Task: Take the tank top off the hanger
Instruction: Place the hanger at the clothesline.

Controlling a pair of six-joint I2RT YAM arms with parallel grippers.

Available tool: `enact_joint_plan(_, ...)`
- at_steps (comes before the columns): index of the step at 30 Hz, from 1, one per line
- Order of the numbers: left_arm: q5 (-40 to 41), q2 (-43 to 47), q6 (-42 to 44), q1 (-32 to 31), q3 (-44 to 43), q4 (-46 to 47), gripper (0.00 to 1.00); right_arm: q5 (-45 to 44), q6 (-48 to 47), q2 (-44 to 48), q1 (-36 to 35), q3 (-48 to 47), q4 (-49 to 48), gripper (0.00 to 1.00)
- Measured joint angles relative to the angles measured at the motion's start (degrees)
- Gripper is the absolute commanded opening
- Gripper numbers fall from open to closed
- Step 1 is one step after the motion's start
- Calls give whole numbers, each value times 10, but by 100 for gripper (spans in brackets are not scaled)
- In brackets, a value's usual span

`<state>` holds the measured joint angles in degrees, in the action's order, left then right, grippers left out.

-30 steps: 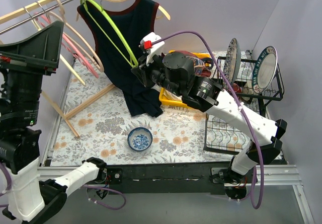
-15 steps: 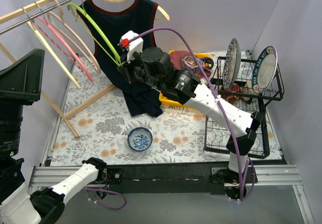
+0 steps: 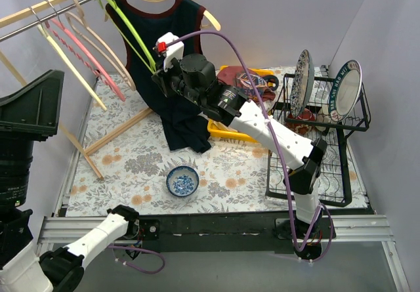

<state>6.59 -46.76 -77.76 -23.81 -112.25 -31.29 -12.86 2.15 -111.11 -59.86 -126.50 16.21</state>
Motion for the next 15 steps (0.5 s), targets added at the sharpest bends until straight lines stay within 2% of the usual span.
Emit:
enact_joint_plan(8, 0, 4, 0, 0, 13, 0, 98, 11, -5, 0, -2, 3, -33, 1)
enact_joint_plan(15, 0, 10, 2, 0, 13, 0, 98, 17, 3, -40, -2, -45, -31, 1)
